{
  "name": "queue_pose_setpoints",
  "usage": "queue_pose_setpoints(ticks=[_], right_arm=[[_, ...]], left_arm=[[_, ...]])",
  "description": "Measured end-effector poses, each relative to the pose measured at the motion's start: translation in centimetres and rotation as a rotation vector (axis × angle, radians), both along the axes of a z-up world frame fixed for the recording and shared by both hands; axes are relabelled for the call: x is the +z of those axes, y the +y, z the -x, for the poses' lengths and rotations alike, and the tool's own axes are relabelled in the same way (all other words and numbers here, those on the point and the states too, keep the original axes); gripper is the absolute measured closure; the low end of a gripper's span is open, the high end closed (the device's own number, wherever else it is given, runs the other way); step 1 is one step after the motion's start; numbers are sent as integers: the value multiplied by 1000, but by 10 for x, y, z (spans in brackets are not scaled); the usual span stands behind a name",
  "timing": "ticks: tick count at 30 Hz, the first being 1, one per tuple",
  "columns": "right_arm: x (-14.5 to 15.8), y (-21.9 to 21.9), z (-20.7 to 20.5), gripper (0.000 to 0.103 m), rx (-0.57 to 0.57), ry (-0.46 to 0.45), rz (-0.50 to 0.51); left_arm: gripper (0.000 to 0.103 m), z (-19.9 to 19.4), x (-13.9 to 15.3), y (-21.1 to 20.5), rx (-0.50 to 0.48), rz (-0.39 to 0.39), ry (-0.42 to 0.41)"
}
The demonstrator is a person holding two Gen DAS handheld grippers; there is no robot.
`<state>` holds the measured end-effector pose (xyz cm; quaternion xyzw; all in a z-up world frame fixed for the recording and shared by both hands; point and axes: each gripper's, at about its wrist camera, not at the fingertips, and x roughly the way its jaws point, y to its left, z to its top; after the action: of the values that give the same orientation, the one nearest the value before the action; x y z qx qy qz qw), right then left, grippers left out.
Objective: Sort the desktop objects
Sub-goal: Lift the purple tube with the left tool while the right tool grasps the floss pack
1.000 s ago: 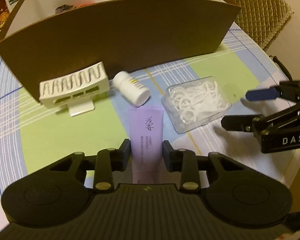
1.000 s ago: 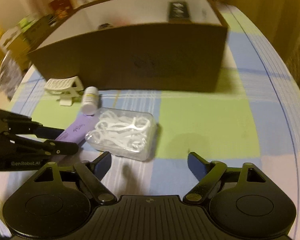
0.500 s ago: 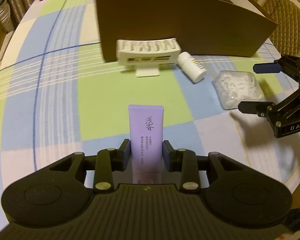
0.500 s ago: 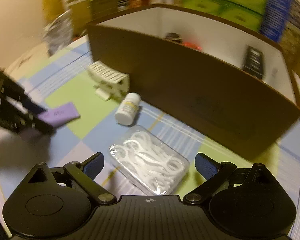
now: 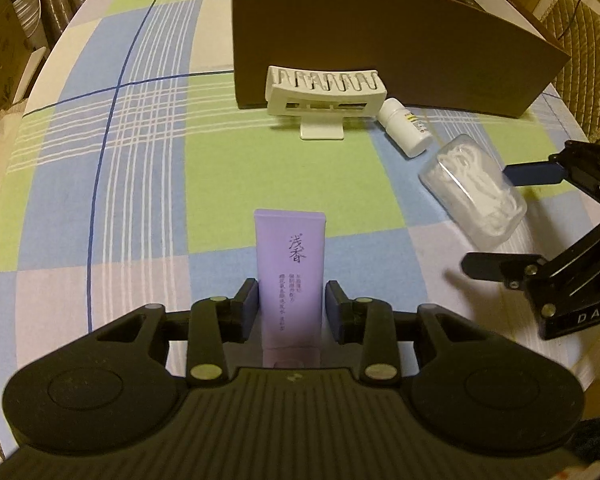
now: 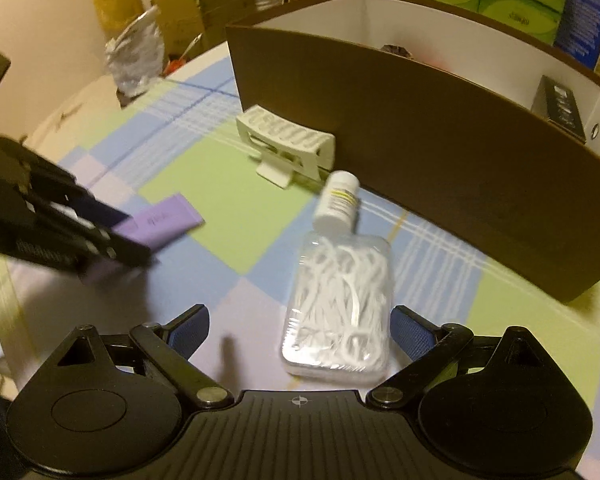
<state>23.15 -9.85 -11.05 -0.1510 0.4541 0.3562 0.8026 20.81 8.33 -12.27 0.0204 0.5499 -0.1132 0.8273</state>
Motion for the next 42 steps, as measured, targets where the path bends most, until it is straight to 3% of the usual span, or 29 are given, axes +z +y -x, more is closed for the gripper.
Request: queue_pose_setpoints(ticks=[3, 6, 8, 10, 26, 34, 42], right_arm=[[-3, 5, -4, 10, -31, -10, 33], [-6, 4, -10, 26, -64, 11, 39], [-11, 4, -12, 43, -88, 23, 68], [-12, 3, -9, 46, -87, 11, 71], [-10, -8, 9, 46, -105, 16, 88], [-7, -21, 10, 49, -155, 58, 59], [10, -44, 14, 49, -240, 82, -16]], left_arm=[[72, 1, -1, -5, -14, -24, -11], [71, 2, -2, -6, -25, -37, -17], [71, 3, -2, -7, -27, -41, -20], [71, 3, -3, -7, -26, -45, -24], [74, 8, -2, -10, -43, -89, -27], [75, 11, 0, -12, -38, -50, -13], [75, 17, 24, -19, -61, -10, -75]])
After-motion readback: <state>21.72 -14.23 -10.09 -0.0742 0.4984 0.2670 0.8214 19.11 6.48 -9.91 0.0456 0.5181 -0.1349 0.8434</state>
